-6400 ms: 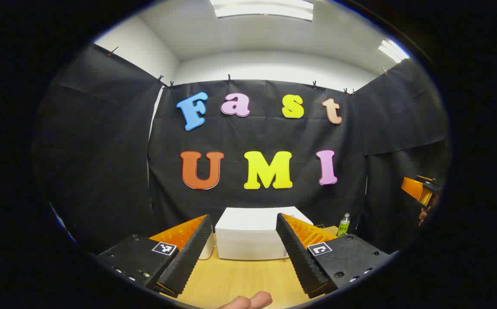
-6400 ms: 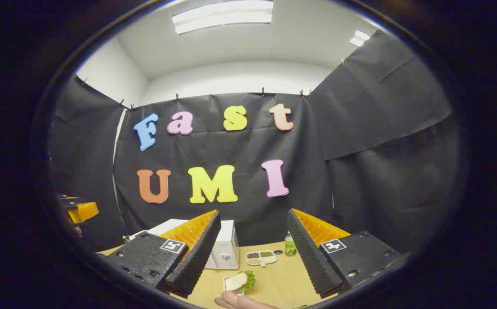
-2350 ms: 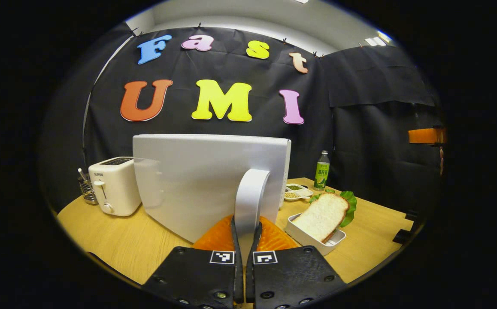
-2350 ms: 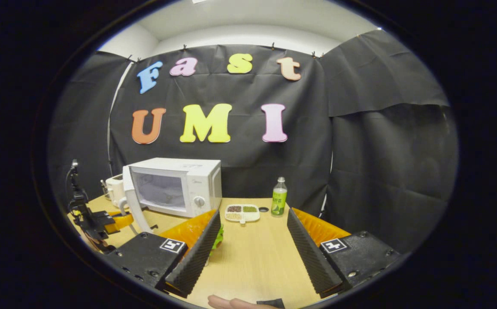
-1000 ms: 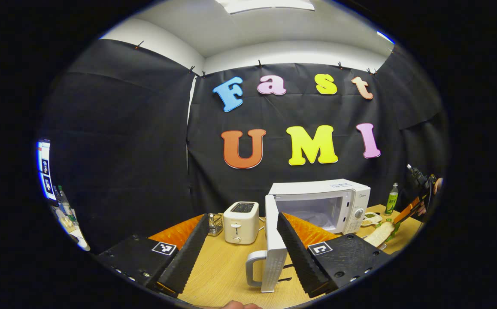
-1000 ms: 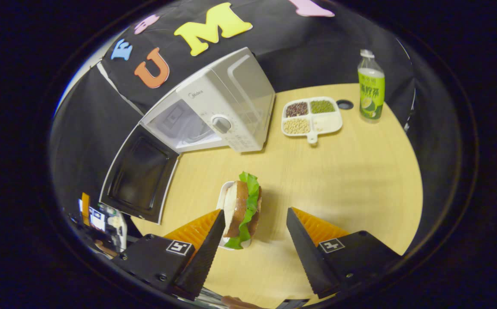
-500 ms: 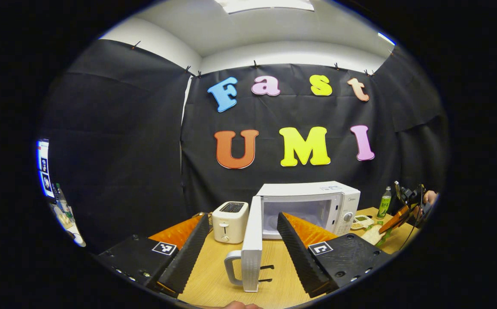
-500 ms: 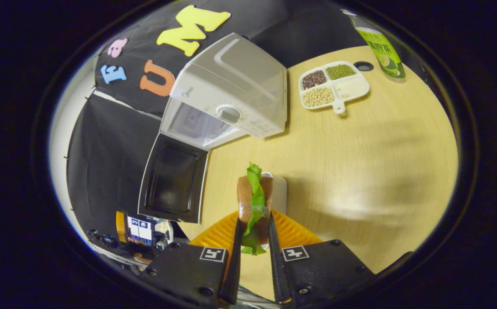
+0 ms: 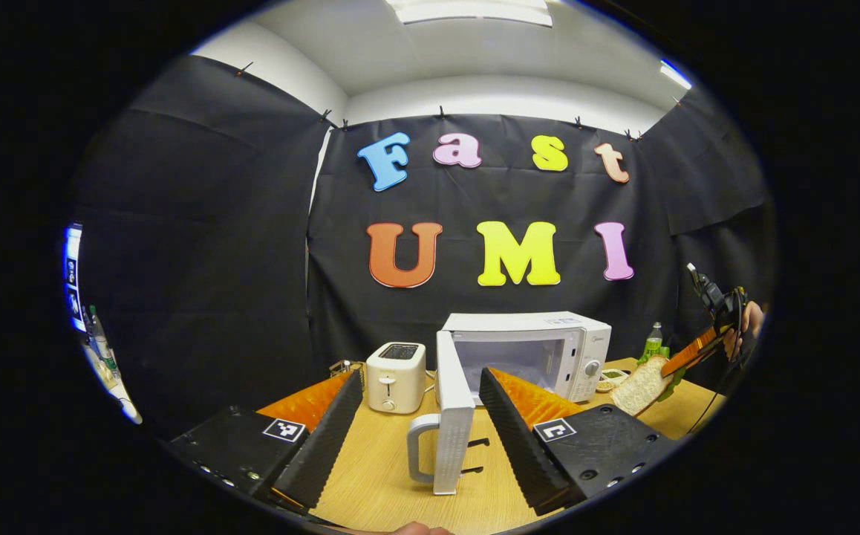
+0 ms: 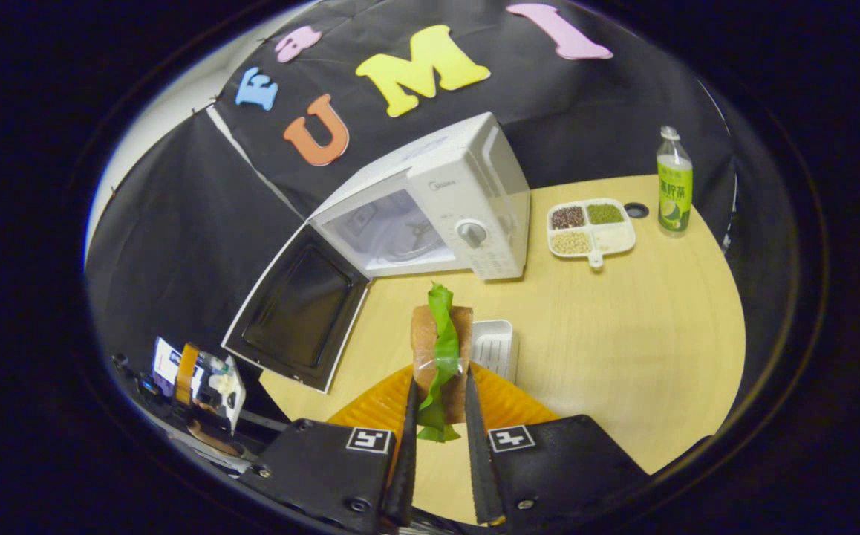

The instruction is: Open the microwave oven with the left hand, put the food in, and close the microwave oven.

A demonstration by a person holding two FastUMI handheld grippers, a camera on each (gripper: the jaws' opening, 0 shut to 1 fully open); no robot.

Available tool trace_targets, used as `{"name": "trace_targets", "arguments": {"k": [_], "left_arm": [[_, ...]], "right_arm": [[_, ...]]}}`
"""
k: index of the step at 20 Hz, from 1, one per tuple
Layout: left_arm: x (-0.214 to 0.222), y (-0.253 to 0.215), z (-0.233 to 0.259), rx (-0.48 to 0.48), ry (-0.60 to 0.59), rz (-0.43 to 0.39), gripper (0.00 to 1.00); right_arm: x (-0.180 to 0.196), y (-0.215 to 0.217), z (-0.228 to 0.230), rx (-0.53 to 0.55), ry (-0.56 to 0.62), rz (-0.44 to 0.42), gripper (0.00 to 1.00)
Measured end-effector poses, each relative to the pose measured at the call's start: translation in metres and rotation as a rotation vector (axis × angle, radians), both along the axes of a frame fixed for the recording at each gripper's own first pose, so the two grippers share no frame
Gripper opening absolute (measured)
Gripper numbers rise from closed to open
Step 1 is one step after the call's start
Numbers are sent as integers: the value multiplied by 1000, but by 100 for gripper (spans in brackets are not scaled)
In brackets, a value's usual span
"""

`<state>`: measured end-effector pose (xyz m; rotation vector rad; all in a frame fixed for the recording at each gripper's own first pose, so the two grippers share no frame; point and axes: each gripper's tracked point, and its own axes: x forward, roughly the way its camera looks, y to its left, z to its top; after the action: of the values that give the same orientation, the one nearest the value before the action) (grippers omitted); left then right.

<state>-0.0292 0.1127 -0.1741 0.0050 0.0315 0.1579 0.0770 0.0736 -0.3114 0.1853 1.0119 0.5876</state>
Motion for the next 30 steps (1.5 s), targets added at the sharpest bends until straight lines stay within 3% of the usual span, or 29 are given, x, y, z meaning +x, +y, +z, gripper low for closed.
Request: {"name": "trace_targets", "arguments": {"k": [4,10,14,15,16,17,19,20,21,22,30], "left_arm": [[-10,15,-6,-17,6,-15,95],[-23,31,-9,-20,10,-58,95],[-26,37,-5,-31,1,-73,95],[-26,36,-4,-35,-4,-77,95],[-25,35,-4,-36,-9,-83,95],[-25,35,-3,-38,-12,-88,95],[-23,30,-3,-40,-12,-102,95],[-22,29,-3,-38,-10,-103,95],[-19,29,-3,-35,-4,-101,95],[-18,27,-5,-32,6,-99,95],[-9,7,-8,-30,41,-125,95]], "right_arm": [[-17,49,7,-106,-178,56,34],[-17,128,-1,-166,-299,64,34],[19,162,-16,-167,-384,-23,35],[30,169,-19,-170,-406,-52,27],[40,176,-22,-164,-417,-83,34],[51,183,-25,-147,-426,-118,34],[72,198,-30,-99,-429,-183,34],[82,205,-31,-70,-431,-217,27],[94,212,-33,-47,-435,-243,27],[105,219,-37,-27,-436,-265,34],[211,278,-82,197,-377,-455,34]]}}
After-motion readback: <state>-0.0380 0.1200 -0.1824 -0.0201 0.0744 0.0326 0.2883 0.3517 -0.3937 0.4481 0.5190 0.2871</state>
